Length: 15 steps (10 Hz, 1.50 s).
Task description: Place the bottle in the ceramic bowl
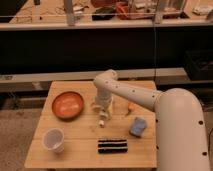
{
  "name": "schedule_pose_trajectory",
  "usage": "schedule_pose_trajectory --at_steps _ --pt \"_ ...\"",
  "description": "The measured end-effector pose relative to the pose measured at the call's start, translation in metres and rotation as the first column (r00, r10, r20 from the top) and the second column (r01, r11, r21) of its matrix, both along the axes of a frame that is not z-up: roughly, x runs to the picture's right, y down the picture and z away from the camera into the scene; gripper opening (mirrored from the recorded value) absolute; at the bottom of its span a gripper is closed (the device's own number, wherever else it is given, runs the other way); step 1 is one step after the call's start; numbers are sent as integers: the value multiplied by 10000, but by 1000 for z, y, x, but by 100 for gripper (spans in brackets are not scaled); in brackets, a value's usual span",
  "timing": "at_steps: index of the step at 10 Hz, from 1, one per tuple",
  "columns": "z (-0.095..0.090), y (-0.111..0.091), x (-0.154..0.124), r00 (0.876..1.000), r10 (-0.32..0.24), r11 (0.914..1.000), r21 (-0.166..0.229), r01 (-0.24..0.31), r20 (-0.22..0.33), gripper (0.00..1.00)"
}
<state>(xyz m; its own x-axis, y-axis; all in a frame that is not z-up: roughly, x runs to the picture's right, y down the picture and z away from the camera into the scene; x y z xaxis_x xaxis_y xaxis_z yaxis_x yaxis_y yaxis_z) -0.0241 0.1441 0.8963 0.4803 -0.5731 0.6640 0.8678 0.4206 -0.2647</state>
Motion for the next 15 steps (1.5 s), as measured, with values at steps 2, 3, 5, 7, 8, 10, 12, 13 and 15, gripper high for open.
schedule_pose_trajectory --at_steps 2,3,5,7,8,10,12,13,15 --pt "1 1 -3 10000 -69 10000 -41 69 70 67" --pt "1 1 -3 9999 -79 10000 -41 79 77 66" --pt "2 0 -3 9999 -89 10000 -31 90 113 50" --pt "-1 -5 -9 9995 -242 9997 77 241 178 31" --pt "-5 -11 -14 9993 -317 9993 202 313 199 19" --pt "-17 -24 -23 9989 -436 9984 374 429 168 5" --pt "-25 -35 -38 9977 -648 9964 569 635 205 4" --pt "-25 -37 -44 9970 -743 9953 632 729 205 4" --pt "-32 -48 -73 9938 -1062 9913 813 1033 322 4"
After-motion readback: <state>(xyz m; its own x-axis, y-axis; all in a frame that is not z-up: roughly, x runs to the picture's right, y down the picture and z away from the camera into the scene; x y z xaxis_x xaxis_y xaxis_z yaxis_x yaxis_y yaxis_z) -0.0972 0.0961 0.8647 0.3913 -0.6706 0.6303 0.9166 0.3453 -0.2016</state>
